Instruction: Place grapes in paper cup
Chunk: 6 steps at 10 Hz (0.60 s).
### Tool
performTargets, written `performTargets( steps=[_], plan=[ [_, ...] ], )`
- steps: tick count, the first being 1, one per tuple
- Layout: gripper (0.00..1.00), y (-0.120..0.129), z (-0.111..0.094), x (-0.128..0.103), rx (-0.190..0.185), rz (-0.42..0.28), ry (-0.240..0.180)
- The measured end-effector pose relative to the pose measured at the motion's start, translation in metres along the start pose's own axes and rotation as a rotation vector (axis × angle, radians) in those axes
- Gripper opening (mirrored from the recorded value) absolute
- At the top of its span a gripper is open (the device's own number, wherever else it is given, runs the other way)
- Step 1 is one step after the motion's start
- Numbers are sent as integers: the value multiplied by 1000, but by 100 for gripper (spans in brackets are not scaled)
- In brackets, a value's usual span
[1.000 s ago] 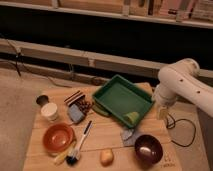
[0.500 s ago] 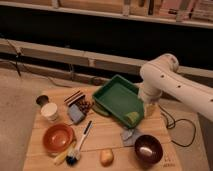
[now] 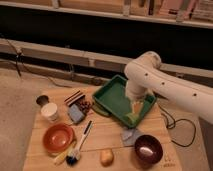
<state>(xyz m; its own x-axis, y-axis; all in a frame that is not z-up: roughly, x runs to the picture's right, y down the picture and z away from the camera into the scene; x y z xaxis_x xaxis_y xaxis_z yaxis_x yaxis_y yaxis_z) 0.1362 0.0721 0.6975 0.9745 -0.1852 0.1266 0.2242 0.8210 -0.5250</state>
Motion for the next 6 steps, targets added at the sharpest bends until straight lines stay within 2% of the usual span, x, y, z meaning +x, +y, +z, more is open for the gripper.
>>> performTargets(
  steps=[4, 6],
  plan=[
    [65, -3, 3, 10, -3, -68, -13],
    [65, -13, 6, -6, -1, -103, -26]
  ],
)
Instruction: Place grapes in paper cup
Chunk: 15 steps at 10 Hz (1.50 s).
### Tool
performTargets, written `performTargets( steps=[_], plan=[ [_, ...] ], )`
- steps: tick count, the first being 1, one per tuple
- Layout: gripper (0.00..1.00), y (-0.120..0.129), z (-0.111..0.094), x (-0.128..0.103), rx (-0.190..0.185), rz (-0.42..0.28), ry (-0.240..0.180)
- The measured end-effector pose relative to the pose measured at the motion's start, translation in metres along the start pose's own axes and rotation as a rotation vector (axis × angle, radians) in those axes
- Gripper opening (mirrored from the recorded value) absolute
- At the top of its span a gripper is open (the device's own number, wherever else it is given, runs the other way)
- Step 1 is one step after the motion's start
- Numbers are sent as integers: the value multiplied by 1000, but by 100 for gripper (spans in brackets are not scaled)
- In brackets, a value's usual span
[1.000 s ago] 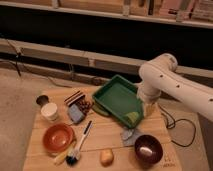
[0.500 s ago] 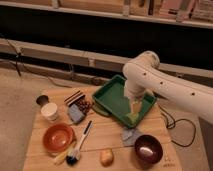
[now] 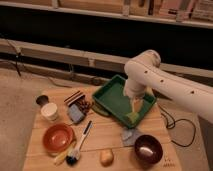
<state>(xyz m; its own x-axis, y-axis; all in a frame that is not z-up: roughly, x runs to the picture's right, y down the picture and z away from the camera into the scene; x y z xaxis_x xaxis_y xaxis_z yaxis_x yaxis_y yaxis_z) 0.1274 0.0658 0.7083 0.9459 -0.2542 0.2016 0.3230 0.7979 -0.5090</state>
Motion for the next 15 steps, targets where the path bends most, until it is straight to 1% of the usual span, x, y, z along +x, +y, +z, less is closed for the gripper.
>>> performTargets(
  steps=[1, 2, 3, 4, 6, 7, 8, 9, 10, 12, 13, 14, 15],
  plan=[
    [65, -9, 1, -15, 3, -17, -6],
    [65, -18, 2, -33, 7, -51, -14],
    [65, -23, 2, -41, 9, -68, -16],
    [65, -25, 3, -45, 6, -101, -16],
    [65, -28, 9, -46, 1, -186, -27],
    [65, -30, 10, -47, 0, -194, -35],
    [65, -39, 12, -57, 0, -205, -47],
    [65, -47, 14, -73, -2, -223, -59],
    [65, -50, 15, -80, -5, -234, -64],
    [65, -59, 22, -100, -9, -298, -73],
    [65, -58, 24, -105, -11, -307, -79],
    [65, -54, 28, -104, -10, -302, -81],
    [65, -53, 33, -108, -10, -302, -86]
  ],
)
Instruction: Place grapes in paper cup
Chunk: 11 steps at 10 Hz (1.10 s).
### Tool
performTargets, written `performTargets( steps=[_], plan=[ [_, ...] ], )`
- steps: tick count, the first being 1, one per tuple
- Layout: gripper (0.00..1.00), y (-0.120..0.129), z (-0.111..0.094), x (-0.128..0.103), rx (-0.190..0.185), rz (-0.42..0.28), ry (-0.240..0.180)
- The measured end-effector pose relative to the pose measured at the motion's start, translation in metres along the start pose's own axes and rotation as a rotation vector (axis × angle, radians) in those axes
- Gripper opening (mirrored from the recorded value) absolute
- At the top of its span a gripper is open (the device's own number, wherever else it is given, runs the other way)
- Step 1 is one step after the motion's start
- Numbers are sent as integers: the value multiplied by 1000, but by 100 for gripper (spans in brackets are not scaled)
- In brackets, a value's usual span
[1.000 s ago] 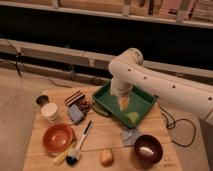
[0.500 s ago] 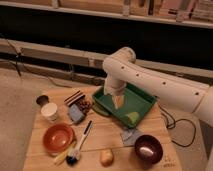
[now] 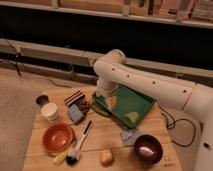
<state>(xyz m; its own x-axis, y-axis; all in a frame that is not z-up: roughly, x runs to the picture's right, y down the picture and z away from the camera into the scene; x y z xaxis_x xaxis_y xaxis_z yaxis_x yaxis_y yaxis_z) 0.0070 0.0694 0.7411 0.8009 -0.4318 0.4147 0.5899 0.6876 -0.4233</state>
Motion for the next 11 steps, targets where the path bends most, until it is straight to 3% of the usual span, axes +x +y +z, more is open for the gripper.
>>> performTargets(
  steps=[4, 8, 11],
  plan=[
    [65, -39, 18, -40, 2, -22, -10],
    [65, -46, 37, -44, -11, -33, -15],
    [65, -60, 45, -72, -15, -52, -25]
  ],
)
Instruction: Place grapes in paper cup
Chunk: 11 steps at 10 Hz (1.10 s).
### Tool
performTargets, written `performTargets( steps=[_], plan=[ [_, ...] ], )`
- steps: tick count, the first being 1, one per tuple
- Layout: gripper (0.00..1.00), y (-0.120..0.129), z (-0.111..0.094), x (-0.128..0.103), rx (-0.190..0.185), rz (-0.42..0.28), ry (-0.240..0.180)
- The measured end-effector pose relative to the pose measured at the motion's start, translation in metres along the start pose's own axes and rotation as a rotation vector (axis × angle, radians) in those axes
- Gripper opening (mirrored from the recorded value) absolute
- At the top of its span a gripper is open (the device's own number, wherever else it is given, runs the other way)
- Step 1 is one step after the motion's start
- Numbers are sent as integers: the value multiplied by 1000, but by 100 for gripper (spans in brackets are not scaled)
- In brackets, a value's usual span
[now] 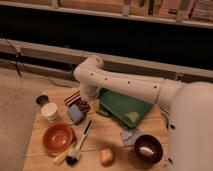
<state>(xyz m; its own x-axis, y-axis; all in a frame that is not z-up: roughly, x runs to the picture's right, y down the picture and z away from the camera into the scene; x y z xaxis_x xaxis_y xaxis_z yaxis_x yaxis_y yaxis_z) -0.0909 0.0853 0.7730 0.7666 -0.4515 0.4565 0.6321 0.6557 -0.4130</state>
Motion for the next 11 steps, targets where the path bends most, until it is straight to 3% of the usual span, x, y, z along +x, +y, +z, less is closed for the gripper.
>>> performTargets(
  steps=[11],
  plan=[
    [65, -8, 54, -12, -81, -34, -60]
  ],
)
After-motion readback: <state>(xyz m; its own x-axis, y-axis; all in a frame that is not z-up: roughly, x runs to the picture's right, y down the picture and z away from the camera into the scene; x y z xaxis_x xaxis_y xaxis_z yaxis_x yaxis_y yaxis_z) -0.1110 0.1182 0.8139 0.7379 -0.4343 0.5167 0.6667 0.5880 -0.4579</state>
